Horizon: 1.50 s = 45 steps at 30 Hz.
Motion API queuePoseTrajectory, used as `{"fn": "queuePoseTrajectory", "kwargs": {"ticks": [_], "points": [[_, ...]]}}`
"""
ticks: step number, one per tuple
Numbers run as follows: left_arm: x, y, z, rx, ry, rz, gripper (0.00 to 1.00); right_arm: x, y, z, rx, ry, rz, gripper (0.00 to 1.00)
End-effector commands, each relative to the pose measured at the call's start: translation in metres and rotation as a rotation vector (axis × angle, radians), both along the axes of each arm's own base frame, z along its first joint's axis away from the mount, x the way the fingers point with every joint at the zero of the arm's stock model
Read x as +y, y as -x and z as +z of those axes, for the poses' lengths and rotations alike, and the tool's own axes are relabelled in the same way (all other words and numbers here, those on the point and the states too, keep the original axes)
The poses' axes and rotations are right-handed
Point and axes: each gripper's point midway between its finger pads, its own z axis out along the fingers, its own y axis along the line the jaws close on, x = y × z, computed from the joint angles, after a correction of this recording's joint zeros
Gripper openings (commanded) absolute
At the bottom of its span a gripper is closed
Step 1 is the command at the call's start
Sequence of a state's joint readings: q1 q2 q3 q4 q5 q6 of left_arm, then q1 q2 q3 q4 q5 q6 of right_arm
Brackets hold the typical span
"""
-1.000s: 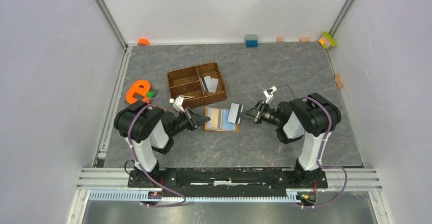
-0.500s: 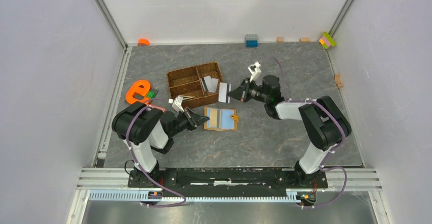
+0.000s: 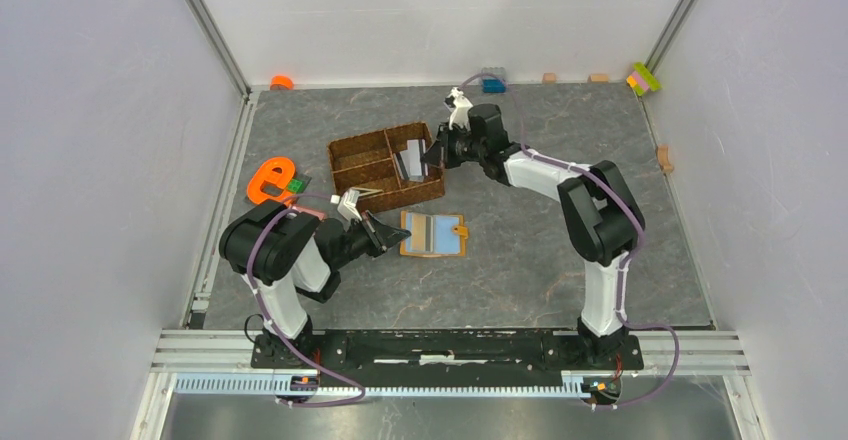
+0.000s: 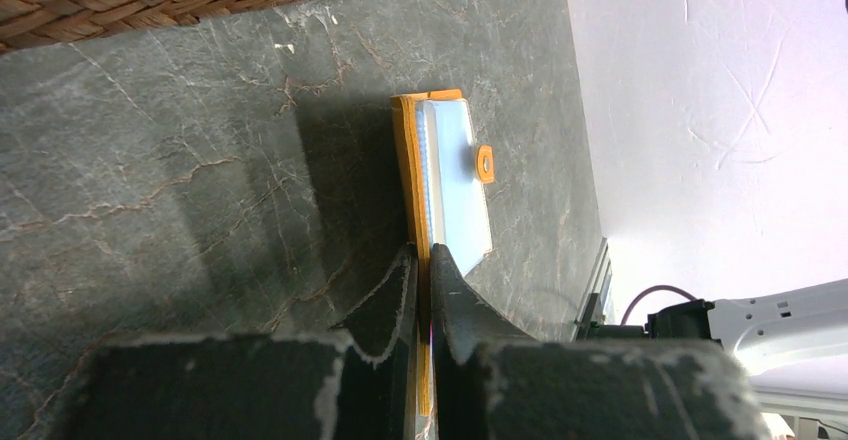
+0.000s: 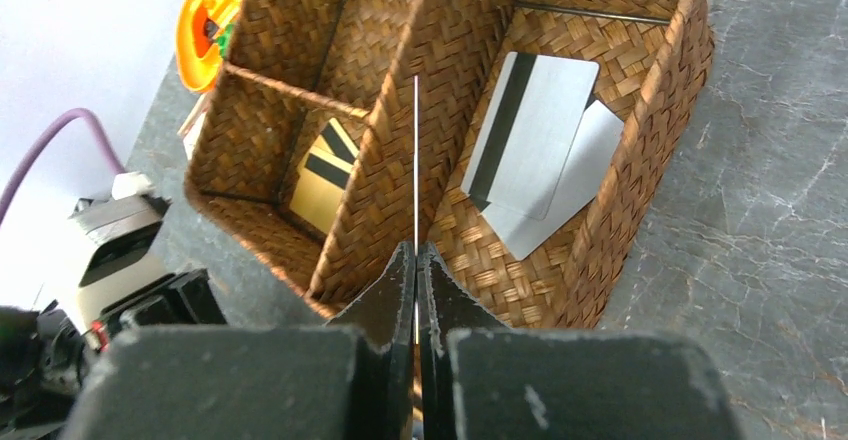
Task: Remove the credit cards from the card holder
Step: Place the credit card in the storage box, then move the storage box to the center of the board.
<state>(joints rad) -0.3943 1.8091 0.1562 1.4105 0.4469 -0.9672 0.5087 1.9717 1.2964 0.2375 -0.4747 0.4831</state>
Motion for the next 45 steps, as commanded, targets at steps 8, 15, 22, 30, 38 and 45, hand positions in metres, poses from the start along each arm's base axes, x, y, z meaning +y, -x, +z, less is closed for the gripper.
{"fn": "queuePoseTrajectory", "kwargs": {"ticks": [8, 15, 22, 30, 38, 45], "points": [[-0.003, -0.008, 0.012, -0.065, 0.007, -0.008, 0.02, 0.030, -0.025, -0.008, 0.033, 0.072, 0.063, 0.09], [-0.004, -0.008, 0.012, -0.065, 0.009, -0.011, 0.02, 0.008, -0.026, 0.026, -0.082, 0.125, -0.012, 0.35], [-0.005, -0.008, 0.012, -0.064, 0.013, -0.018, 0.02, -0.042, -0.009, 0.050, -0.204, 0.243, -0.152, 0.47], [-0.006, -0.008, 0.012, -0.063, 0.021, -0.019, 0.02, -0.059, -0.009, 0.012, -0.169, 0.409, -0.215, 0.62], [-0.010, -0.007, 0.011, -0.054, 0.028, -0.035, 0.02, -0.041, -0.015, -0.010, -0.146, 0.475, -0.195, 0.61], [-0.009, -0.006, 0.011, -0.057, 0.026, -0.029, 0.02, -0.042, -0.016, -0.024, -0.118, 0.516, -0.209, 0.38]]}}
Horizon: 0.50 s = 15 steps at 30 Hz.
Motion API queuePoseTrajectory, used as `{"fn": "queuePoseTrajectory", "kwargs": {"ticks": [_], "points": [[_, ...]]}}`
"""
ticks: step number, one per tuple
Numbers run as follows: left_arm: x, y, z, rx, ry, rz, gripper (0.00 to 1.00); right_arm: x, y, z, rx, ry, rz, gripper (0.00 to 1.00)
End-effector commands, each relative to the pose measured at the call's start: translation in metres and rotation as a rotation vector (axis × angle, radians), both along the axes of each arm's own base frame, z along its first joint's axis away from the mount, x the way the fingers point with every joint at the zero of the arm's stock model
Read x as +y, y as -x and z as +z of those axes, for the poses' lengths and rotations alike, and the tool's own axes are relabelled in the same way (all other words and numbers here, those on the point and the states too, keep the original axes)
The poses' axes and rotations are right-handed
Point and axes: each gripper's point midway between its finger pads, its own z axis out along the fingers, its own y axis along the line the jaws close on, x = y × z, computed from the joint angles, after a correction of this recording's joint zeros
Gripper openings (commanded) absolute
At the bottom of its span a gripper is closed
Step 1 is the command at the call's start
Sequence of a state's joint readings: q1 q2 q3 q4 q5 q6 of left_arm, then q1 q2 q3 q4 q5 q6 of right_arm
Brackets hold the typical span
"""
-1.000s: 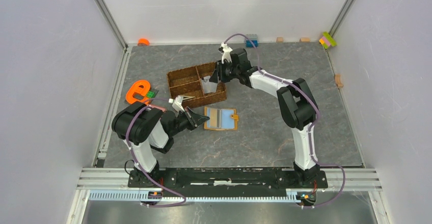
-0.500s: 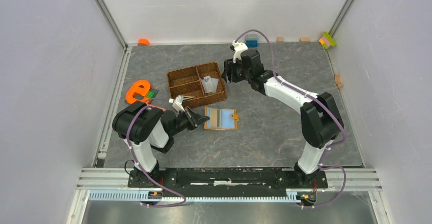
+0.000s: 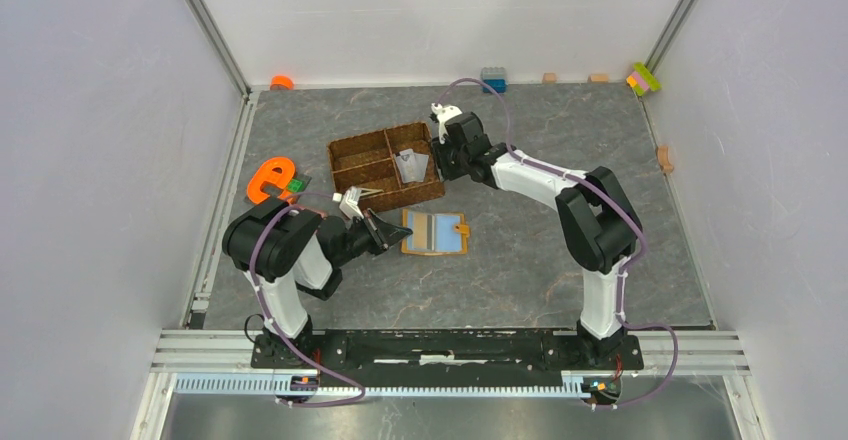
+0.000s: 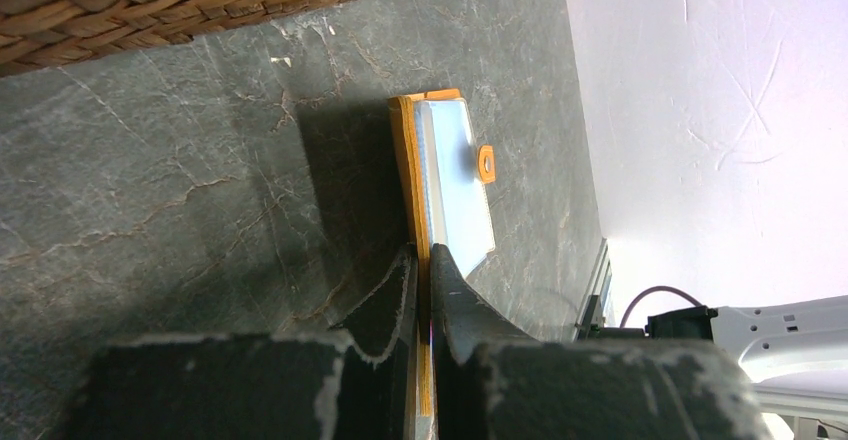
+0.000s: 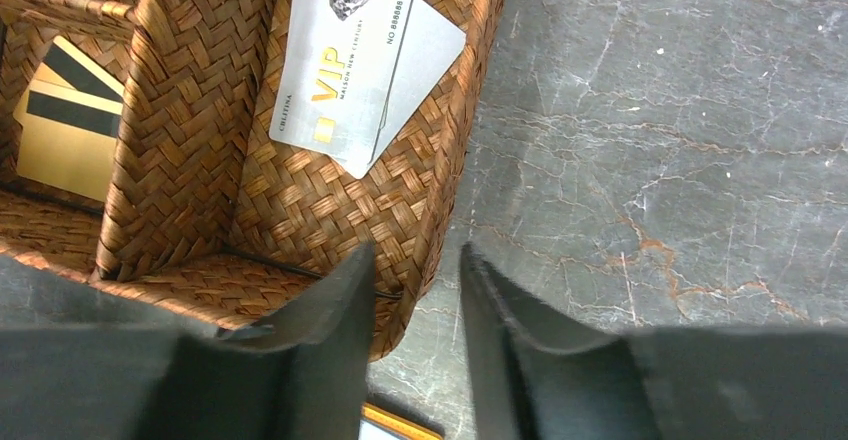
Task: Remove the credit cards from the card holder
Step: Move the storage box to the center of the board.
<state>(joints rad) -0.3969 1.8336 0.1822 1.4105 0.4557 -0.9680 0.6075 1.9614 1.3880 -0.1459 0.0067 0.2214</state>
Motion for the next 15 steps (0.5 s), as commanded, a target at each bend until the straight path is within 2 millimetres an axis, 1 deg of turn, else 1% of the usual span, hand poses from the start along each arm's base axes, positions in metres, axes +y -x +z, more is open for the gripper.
{"fn": "queuePoseTrajectory", "kwargs": {"ticks": [1, 3, 6, 7, 10, 12, 13, 15], "points": [[-0.005, -0.002, 0.012, -0.057, 0.024, -0.018, 0.02, -0.001, -0.015, 0.019, -0.061, 0.003, -0.045, 0.34], [-0.005, -0.002, 0.012, -0.057, 0.024, -0.019, 0.02, -0.008, -0.013, 0.021, -0.078, 0.009, -0.072, 0.24], [-0.005, -0.003, 0.012, -0.056, 0.024, -0.018, 0.02, -0.023, -0.012, 0.026, -0.104, 0.023, -0.129, 0.16], [-0.005, -0.002, 0.012, -0.055, 0.025, -0.019, 0.02, -0.029, -0.012, 0.029, -0.116, 0.022, -0.149, 0.14], [-0.005, -0.002, 0.012, -0.054, 0.025, -0.019, 0.02, -0.046, -0.008, 0.028, -0.121, 0.015, -0.203, 0.10], [-0.005, -0.003, 0.013, -0.057, 0.026, -0.020, 0.02, -0.059, -0.005, 0.028, -0.128, -0.002, -0.238, 0.09], [-0.005, -0.003, 0.013, -0.057, 0.025, -0.019, 0.02, -0.066, -0.002, 0.025, -0.125, -0.010, -0.255, 0.09], [-0.006, -0.002, 0.013, -0.057, 0.026, -0.021, 0.02, -0.078, 0.000, 0.030, -0.141, -0.046, -0.291, 0.08]]}}
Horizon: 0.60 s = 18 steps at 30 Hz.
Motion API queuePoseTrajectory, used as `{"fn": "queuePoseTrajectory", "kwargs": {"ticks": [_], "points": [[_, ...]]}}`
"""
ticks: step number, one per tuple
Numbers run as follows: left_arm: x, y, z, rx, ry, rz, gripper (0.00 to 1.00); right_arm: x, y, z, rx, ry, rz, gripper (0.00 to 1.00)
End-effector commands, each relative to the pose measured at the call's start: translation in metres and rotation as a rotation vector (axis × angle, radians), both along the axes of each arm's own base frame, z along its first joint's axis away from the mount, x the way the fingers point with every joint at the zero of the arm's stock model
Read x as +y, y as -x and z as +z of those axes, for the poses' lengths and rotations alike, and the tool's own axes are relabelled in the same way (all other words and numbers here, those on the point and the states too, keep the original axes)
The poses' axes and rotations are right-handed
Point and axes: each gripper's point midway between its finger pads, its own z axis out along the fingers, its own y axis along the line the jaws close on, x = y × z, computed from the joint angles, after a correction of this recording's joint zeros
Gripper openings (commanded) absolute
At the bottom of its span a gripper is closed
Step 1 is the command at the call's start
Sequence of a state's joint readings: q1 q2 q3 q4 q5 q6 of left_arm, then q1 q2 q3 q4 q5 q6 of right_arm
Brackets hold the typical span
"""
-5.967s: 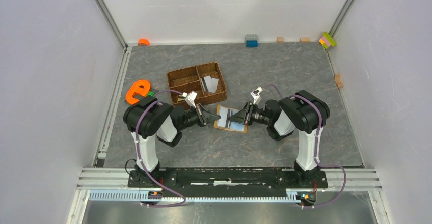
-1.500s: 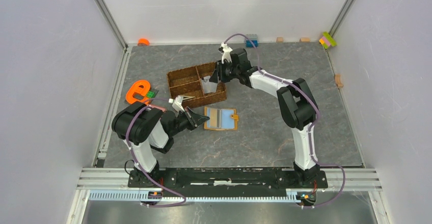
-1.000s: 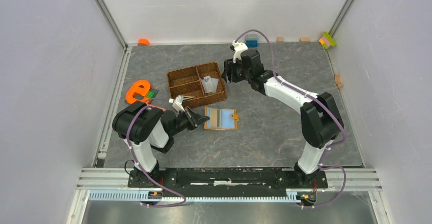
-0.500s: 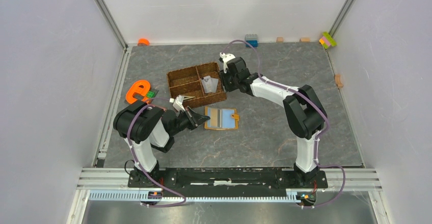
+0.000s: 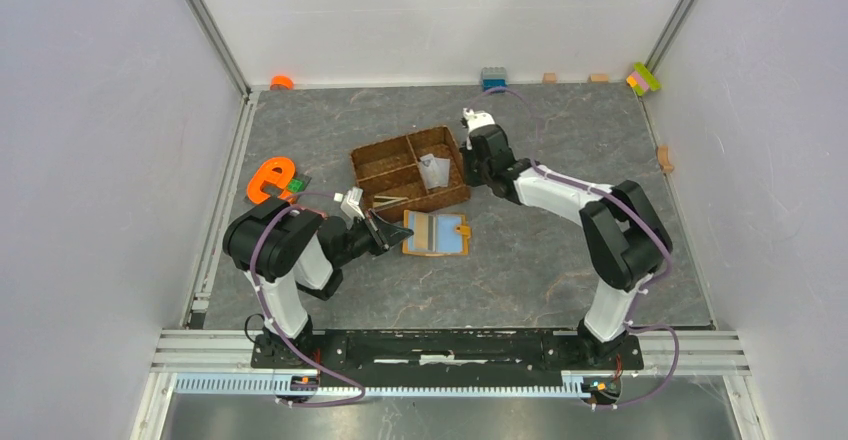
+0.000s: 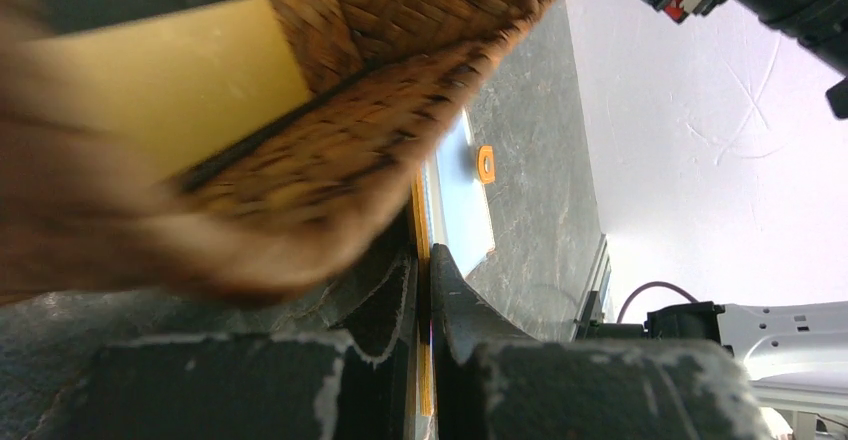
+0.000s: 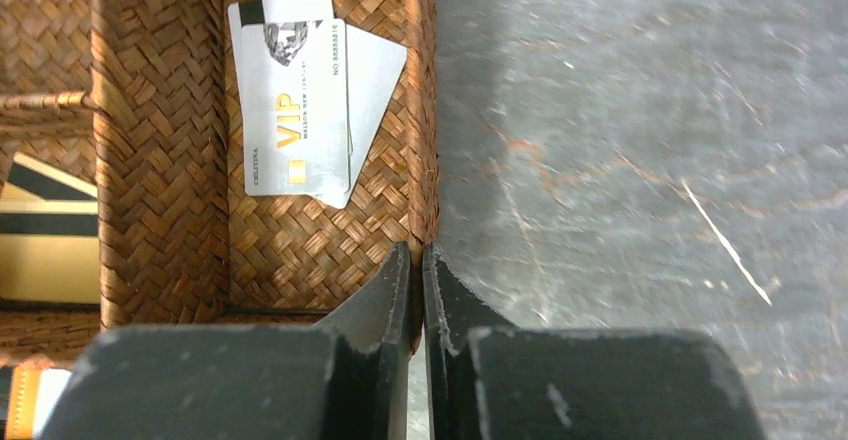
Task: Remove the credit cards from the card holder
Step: Move the storage box to the center of the board.
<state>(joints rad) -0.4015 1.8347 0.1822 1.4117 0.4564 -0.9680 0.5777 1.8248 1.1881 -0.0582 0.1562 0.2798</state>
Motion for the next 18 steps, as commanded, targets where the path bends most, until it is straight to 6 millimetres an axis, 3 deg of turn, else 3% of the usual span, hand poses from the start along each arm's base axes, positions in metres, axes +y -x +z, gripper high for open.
{"fn": "queuePoseTrajectory", "kwargs": {"ticks": [1, 8, 12, 18], "points": [[-0.004, -0.003, 0.012, -0.055, 0.025, -0.016, 0.02, -0.033, -0.007, 0.029, -0.103, -0.082, -0.123, 0.09], [-0.005, -0.005, 0.012, -0.053, 0.027, -0.016, 0.02, -0.065, 0.004, 0.036, -0.153, -0.130, -0.203, 0.16], [-0.006, -0.006, 0.011, -0.047, 0.029, -0.019, 0.02, -0.065, 0.011, 0.046, -0.197, -0.161, -0.174, 0.48], [-0.006, -0.005, 0.011, -0.046, 0.029, -0.022, 0.02, -0.055, 0.022, 0.065, -0.284, -0.129, -0.079, 0.54]]}}
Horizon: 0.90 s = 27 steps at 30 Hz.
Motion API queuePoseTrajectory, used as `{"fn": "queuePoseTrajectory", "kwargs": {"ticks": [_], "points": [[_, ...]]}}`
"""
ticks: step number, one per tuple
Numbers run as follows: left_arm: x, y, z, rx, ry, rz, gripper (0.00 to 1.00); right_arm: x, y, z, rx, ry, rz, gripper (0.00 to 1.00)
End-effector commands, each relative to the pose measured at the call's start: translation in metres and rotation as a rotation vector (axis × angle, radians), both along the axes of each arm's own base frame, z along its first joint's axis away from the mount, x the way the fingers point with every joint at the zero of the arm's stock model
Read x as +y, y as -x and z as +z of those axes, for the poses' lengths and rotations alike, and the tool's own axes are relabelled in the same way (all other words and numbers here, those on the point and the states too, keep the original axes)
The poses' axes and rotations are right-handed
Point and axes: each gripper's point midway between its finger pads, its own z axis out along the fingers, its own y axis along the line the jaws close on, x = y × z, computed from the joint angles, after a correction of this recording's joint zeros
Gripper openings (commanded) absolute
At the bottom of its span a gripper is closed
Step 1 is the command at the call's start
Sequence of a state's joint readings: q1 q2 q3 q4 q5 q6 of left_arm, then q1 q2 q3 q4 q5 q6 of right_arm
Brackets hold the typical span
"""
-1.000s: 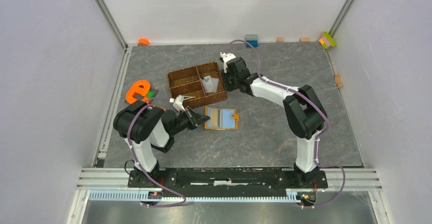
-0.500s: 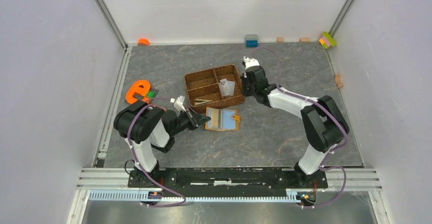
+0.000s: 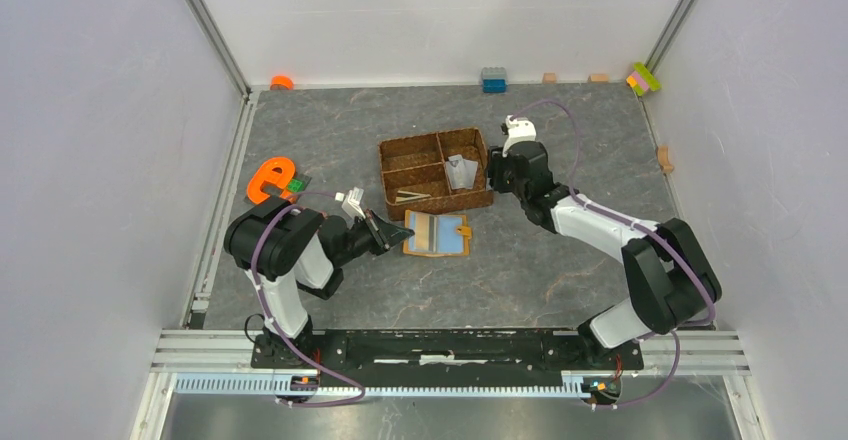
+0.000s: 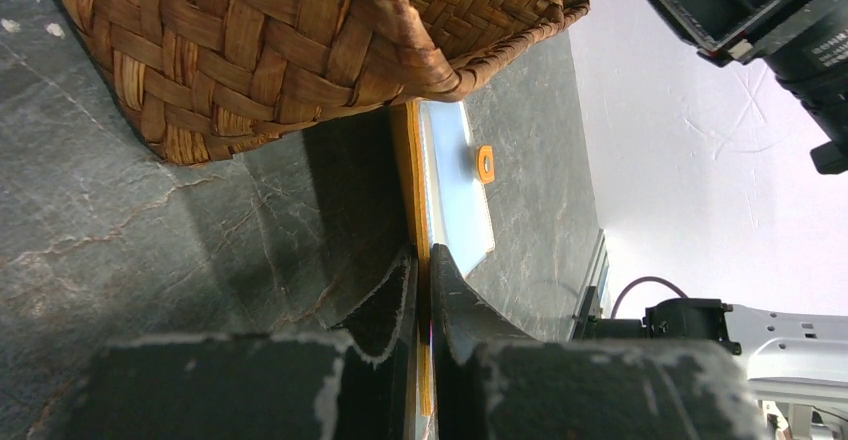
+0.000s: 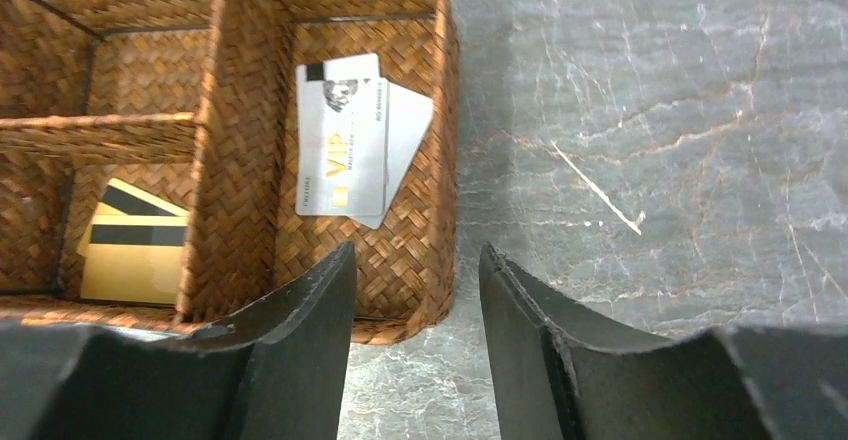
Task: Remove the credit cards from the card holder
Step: Move the storage box to the center of the board.
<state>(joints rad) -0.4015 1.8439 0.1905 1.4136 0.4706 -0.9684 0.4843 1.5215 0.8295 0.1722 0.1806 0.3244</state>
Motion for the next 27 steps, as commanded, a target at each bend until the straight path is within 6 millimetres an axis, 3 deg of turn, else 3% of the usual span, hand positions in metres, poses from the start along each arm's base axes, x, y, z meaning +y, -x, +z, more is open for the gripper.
{"fn": "queuePoseTrajectory", "kwargs": {"ticks": [1, 5, 13, 22, 27], "points": [[-0.004, -0.005, 0.011, -0.047, 0.026, -0.008, 0.02, 0.016, -0.002, 0.039, -0.153, 0.013, 0.059, 0.53], [-0.005, -0.005, 0.011, -0.046, 0.026, -0.012, 0.02, 0.045, 0.002, 0.044, -0.171, 0.037, 0.137, 0.52], [-0.005, -0.005, 0.011, -0.045, 0.027, -0.016, 0.02, 0.097, -0.002, 0.016, -0.052, 0.095, 0.258, 0.52], [-0.006, -0.006, 0.011, -0.044, 0.029, -0.015, 0.02, 0.107, -0.014, -0.014, 0.048, 0.130, 0.199, 0.39], [-0.009, -0.006, 0.010, -0.037, 0.033, -0.020, 0.02, 0.110, -0.022, -0.021, 0.065, 0.116, 0.151, 0.29]]}}
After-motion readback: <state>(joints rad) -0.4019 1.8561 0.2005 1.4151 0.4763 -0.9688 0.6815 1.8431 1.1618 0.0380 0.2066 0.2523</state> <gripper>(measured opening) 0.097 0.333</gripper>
